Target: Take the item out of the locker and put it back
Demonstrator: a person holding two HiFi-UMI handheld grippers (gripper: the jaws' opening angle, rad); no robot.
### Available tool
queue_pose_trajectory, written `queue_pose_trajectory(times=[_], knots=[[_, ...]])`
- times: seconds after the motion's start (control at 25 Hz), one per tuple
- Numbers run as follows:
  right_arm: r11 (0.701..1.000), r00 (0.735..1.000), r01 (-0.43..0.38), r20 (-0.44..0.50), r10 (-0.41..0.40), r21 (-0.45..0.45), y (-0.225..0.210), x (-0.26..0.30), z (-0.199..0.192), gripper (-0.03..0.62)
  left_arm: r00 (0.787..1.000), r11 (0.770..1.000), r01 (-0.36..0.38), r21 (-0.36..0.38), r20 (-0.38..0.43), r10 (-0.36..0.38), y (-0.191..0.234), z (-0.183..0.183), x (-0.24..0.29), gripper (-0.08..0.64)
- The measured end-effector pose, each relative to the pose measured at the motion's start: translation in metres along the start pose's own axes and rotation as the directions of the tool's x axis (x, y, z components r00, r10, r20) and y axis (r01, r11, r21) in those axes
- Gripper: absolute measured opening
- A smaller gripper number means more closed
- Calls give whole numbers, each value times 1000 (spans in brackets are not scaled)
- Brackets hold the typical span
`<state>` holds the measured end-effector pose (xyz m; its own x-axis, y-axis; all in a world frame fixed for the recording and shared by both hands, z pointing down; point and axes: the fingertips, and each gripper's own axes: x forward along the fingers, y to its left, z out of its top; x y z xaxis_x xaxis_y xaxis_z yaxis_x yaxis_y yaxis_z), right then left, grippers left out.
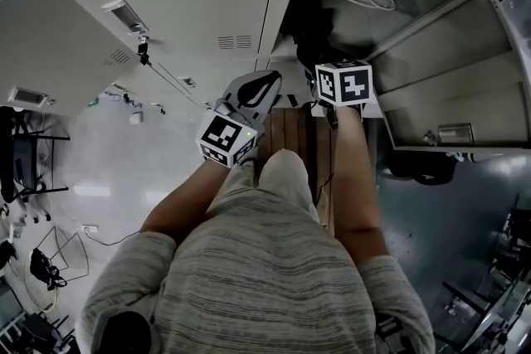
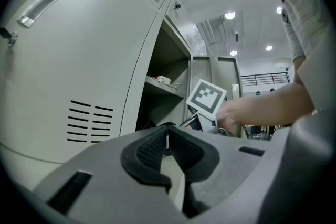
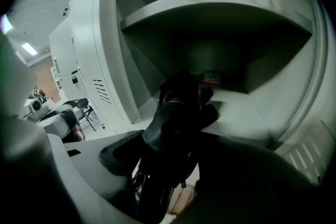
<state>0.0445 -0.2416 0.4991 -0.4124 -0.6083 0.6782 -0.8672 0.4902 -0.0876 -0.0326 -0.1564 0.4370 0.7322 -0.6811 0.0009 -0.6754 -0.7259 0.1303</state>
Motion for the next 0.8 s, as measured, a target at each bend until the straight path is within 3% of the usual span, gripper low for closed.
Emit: queue_pose_trajectory(times=[0.36, 0.64, 0.8], knots=[[1000, 989, 3, -145, -2, 2, -6, 16, -5, 279, 1000, 1000, -2, -8, -3, 2, 3, -2, 0, 18], [1000, 1000, 5, 13, -6, 13, -5, 15, -4, 281, 1000, 1000, 8, 1, -2, -8, -1, 0, 4, 18], [998, 997, 61, 51, -61, -14, -5, 14, -3, 279, 1000, 1000, 11, -1, -4, -11, -4, 0, 5, 18]])
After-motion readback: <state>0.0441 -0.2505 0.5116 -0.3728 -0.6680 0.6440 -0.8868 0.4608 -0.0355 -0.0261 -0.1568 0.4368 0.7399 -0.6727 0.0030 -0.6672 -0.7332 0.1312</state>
